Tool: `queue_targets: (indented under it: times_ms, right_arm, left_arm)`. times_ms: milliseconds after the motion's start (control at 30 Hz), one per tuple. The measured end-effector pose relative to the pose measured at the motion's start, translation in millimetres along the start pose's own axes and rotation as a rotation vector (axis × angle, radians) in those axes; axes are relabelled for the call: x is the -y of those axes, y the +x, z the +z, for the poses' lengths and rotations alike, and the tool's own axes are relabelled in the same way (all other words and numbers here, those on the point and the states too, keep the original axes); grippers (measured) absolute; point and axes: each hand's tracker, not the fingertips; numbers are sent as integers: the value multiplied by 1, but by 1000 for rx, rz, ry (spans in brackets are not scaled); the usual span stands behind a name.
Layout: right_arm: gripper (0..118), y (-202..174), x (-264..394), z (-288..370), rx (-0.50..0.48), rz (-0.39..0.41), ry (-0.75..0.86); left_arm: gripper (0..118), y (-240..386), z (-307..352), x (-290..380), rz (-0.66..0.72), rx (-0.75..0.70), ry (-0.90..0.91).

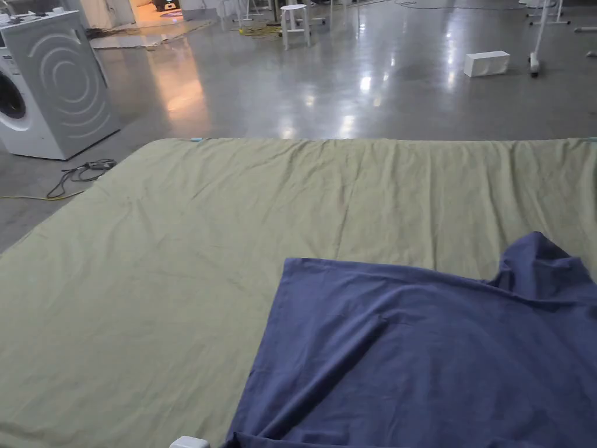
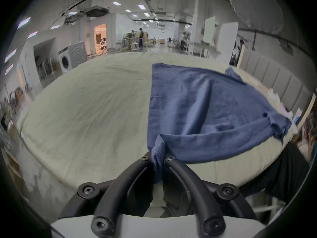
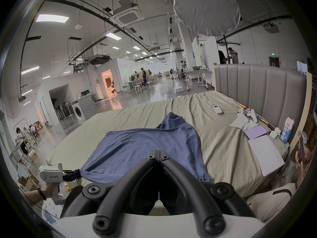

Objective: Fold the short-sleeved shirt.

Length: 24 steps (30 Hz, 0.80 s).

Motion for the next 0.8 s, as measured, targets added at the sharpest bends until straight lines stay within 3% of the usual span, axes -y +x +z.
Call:
queue_targets:
  times_ms: [167, 267, 300, 367, 433, 567, 700, 800]
  right_arm:
    - [0, 17, 9, -5, 38, 24, -20]
    - [3, 40, 22, -16, 113, 13, -63]
    - [8, 51, 28, -20, 146, -3, -82]
    - [42, 69, 37, -28, 159, -39, -107]
    - [64, 87, 49, -37, 170, -67, -133]
    - [72, 107, 69, -70, 177, 25, -262]
    - [73, 111, 80, -97, 115, -47, -323]
    - [72, 103, 85, -116, 99, 8, -358]
  left_arm:
    - [8, 11, -13, -13, -98, 10, -131]
    - [8, 10, -22, -23, -114, 24, -183]
    - [8, 11, -23, -26, -119, 20, -192]
    - [8, 15, -24, -27, -135, 7, -199]
    - [8, 19, -26, -27, -152, -8, -205]
    - [8, 24, -28, -28, -160, -28, -226]
    - [8, 27, -28, -33, -153, -27, -250]
    - [8, 37, -22, -38, -149, -30, -259]
